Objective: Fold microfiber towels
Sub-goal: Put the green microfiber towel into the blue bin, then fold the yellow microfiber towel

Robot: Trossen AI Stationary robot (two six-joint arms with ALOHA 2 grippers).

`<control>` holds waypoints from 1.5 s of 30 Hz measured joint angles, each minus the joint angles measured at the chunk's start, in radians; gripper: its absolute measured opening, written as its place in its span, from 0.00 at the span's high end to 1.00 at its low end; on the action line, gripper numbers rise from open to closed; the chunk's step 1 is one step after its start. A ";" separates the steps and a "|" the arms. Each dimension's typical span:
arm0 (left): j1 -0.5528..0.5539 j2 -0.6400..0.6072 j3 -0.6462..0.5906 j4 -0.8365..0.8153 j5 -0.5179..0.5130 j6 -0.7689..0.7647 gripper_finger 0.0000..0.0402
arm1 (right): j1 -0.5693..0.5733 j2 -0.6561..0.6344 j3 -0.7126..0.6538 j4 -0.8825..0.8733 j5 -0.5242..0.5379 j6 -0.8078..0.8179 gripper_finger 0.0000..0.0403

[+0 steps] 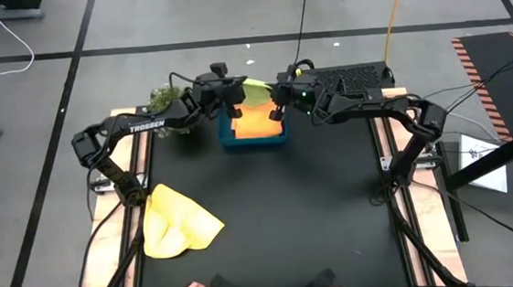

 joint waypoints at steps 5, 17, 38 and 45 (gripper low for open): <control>0.052 0.022 0.000 0.015 0.098 -0.018 0.99 | -0.060 0.001 0.000 0.007 -0.136 0.033 1.00; 0.041 0.075 0.001 -0.076 0.146 -0.053 0.98 | -0.041 0.007 -0.003 -0.148 -0.207 0.051 1.00; -0.041 0.049 -0.001 -0.534 0.088 -0.187 0.65 | 0.056 0.005 -0.005 -0.390 -0.447 0.244 0.67; -0.075 -0.032 -0.001 -0.613 0.055 -0.268 0.54 | 0.106 0.003 -0.005 -0.402 -0.460 0.266 0.45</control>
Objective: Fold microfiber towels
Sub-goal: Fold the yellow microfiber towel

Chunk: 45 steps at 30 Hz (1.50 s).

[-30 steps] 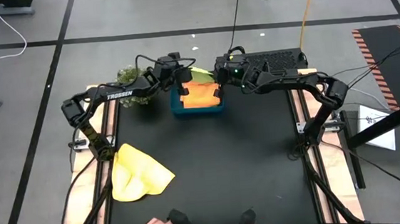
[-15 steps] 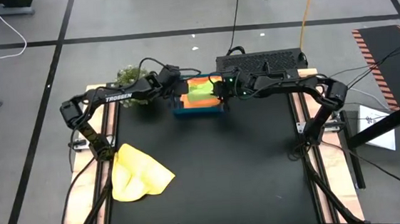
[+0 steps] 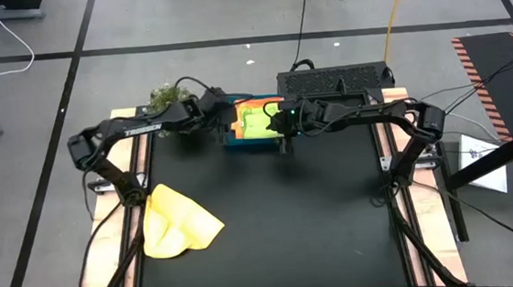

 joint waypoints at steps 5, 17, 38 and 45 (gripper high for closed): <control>-0.034 -0.134 0.000 -0.032 0.065 -0.063 0.55 | 0.023 -0.041 0.001 0.010 0.074 0.006 0.40; -0.224 -0.541 -0.273 -0.011 0.408 -0.464 0.75 | 0.225 -0.295 -0.157 0.172 -0.136 0.214 0.56; -1.024 -0.693 -0.758 0.125 -0.034 -1.124 0.78 | 0.861 -0.367 -0.717 0.875 0.507 0.433 0.60; -1.129 -0.693 -0.760 0.008 -0.044 -1.286 0.78 | 0.854 -0.367 -0.717 0.921 0.553 0.381 0.60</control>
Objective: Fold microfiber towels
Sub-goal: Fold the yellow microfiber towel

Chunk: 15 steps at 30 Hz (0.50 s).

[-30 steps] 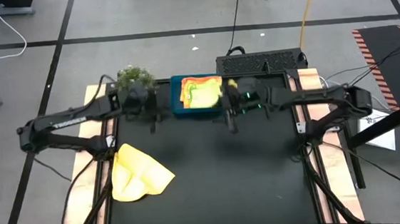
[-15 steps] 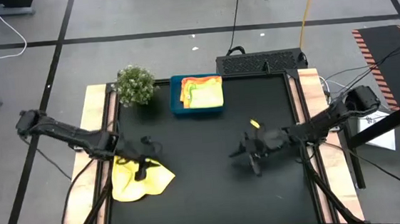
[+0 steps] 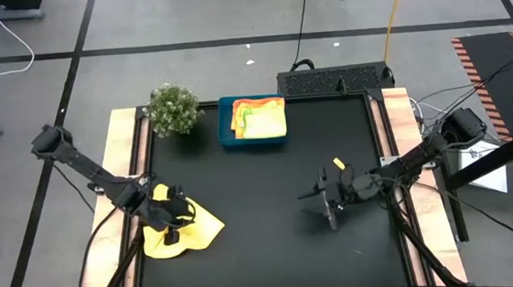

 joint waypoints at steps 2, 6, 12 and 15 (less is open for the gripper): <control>-0.028 0.001 0.000 0.005 0.036 -0.030 0.78 | -0.007 0.000 0.000 0.005 -0.001 -0.003 0.60; -0.103 0.024 0.000 0.127 0.104 -0.036 0.78 | -0.020 0.000 0.000 0.008 -0.001 -0.008 0.60; -0.162 0.184 0.014 0.219 0.115 -0.048 0.78 | -0.020 0.000 0.000 0.027 -0.002 -0.023 0.60; -0.161 0.265 0.049 0.228 0.126 -0.008 0.78 | -0.020 0.000 0.000 0.047 -0.003 -0.041 0.60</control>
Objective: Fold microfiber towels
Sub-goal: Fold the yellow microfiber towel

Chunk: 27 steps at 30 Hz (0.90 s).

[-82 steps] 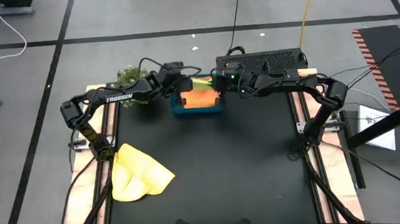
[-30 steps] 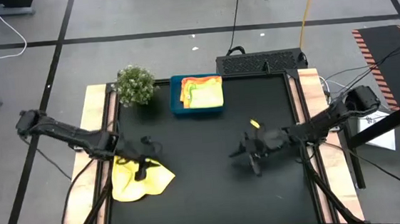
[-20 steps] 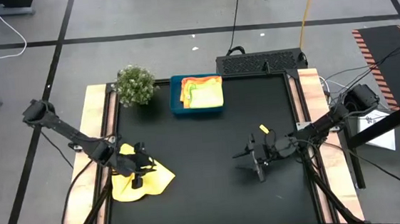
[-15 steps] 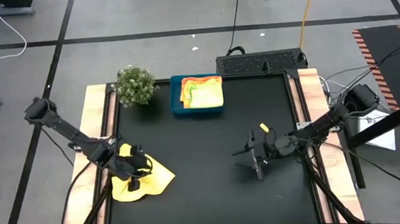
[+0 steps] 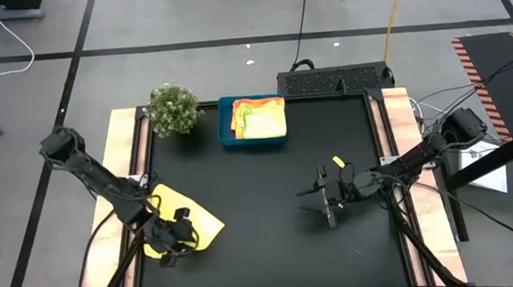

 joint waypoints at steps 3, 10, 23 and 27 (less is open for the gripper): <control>0.005 0.062 0.036 -0.007 0.007 0.066 0.78 | 0.000 0.001 0.000 0.000 -0.002 -0.006 0.60; 0.048 0.118 0.163 -0.106 0.016 0.185 0.72 | 0.000 0.038 0.000 0.003 -0.006 -0.014 0.60; 0.124 0.193 0.148 -0.196 0.042 0.142 0.44 | 0.000 0.181 0.001 0.175 -0.005 -0.024 0.60; 0.127 0.227 0.148 -0.194 0.061 0.131 0.43 | 0.000 0.190 0.001 0.208 -0.005 -0.054 0.60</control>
